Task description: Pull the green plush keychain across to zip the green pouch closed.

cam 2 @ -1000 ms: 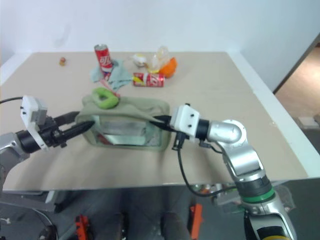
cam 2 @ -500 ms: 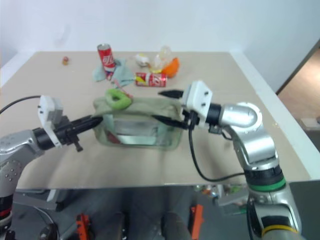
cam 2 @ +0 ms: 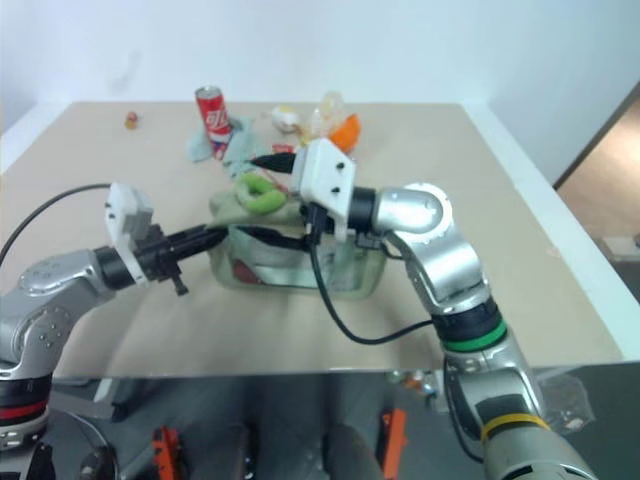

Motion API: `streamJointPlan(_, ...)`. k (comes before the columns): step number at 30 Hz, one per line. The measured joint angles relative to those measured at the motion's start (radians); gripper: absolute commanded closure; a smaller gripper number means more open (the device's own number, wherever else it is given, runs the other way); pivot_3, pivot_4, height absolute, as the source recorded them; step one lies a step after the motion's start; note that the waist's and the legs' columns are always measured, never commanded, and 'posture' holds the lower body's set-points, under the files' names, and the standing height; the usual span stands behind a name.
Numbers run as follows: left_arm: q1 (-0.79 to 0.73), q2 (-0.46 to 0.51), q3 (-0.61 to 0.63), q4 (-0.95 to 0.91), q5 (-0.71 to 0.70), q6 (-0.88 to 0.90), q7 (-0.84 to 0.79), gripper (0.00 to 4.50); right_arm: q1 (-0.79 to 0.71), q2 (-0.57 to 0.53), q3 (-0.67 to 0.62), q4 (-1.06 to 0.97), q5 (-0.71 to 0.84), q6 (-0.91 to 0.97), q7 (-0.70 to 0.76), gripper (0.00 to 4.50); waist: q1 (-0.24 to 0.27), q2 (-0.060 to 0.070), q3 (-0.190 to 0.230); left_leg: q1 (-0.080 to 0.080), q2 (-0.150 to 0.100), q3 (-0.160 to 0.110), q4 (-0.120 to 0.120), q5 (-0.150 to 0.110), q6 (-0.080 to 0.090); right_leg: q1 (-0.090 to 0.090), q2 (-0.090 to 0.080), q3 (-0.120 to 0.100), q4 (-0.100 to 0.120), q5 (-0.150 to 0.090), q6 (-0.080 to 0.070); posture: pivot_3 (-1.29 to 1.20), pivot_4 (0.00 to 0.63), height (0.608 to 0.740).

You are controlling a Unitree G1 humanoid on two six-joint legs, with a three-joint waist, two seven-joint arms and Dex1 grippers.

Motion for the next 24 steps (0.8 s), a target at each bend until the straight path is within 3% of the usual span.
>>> streamJointPlan(8,0.000,-0.002,0.000,0.000,0.007,-0.002,0.008,4.50,0.004,-0.001,0.000,0.042,-0.037,-0.063,0.014,4.37,0.000,0.000,0.000,0.000,0.000,-0.001,0.000,0.000,0.000,0.000,0.000,0.000,0.000,0.000,0.000,0.00,0.150,0.740)
streamJointPlan(18,-0.014,-0.004,-0.006,0.012,0.018,-0.004,0.014,4.50,0.006,-0.001,-0.005,0.060,-0.048,-0.097,0.025,4.47,0.000,0.000,0.000,0.000,0.000,-0.001,0.000,0.000,0.000,0.000,0.000,-0.001,0.000,0.000,0.000,0.00,0.150,0.740)
streamJointPlan(24,-0.048,-0.038,-0.007,0.056,0.053,-0.025,0.055,4.50,-0.035,-0.063,-0.099,0.064,-0.023,-0.135,0.026,4.47,0.002,0.000,0.000,0.000,0.000,-0.001,0.000,0.000,0.000,0.000,0.000,-0.001,0.000,0.000,0.000,0.00,0.150,0.740)
